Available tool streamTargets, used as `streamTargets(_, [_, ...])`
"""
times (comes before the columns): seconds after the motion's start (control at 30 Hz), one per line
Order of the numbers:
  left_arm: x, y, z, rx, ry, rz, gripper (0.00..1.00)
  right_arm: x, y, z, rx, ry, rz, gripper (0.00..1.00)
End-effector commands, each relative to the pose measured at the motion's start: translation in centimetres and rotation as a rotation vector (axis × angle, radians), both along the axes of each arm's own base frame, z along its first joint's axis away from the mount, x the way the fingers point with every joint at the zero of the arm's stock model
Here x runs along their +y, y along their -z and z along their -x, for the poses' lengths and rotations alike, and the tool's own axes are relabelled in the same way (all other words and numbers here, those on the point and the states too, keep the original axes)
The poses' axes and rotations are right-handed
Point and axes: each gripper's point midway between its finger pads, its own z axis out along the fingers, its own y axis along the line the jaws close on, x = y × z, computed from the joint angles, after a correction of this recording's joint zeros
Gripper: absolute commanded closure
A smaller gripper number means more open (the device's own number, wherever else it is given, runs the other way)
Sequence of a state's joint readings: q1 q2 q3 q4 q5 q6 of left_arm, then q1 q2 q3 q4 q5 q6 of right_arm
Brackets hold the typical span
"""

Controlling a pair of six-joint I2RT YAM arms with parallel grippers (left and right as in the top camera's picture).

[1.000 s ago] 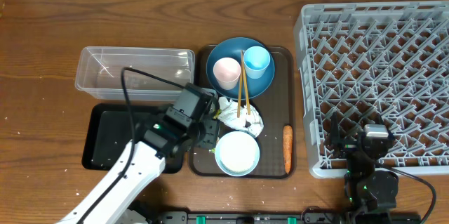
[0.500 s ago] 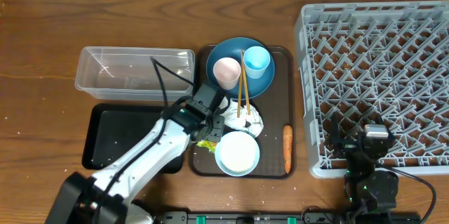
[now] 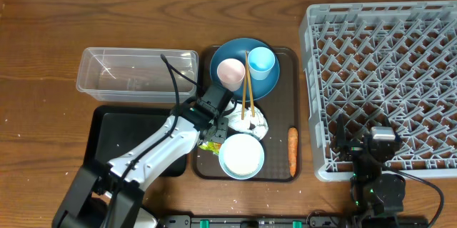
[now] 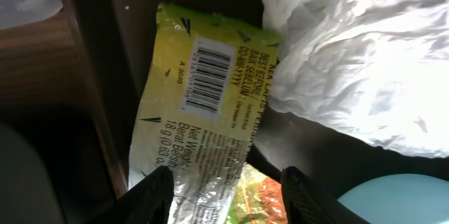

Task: Sort waste into correct bins and load items into the dishwasher rack
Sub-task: 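Grasp the yellow snack wrapper with the left gripper and lift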

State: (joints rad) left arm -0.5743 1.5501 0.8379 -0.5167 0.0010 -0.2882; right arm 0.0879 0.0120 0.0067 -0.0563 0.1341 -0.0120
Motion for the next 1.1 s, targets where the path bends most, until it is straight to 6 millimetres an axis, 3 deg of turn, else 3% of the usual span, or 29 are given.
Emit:
streamTargets(0.0, [0.4,1.1,0.4,0.019,0.004,-0.033,0.47,-0.2,0.1,0.0,0.002,0.011,0.004,0.01])
streamTargets(0.7, [0.2,1.2,0.0,0.004,0.003,-0.024,0.40,-0.2,0.1,0.0,0.002,0.011,0.005,0.01])
streamTargets(0.9, [0.3,2.4,0.1,0.031,0.003,-0.041,0.35,-0.2,0.1,0.0,0.002,0.011,0.005,0.01])
streamTargets(1.0, [0.4,3.1,0.3,0.052,0.003,-0.054,0.36,-0.2,0.1,0.0,0.002,0.011,0.005,0.01])
streamTargets(1.07, [0.4,3.2,0.4,0.055,0.003,-0.056,0.43,-0.2,0.1,0.0,0.002,0.011,0.005,0.01])
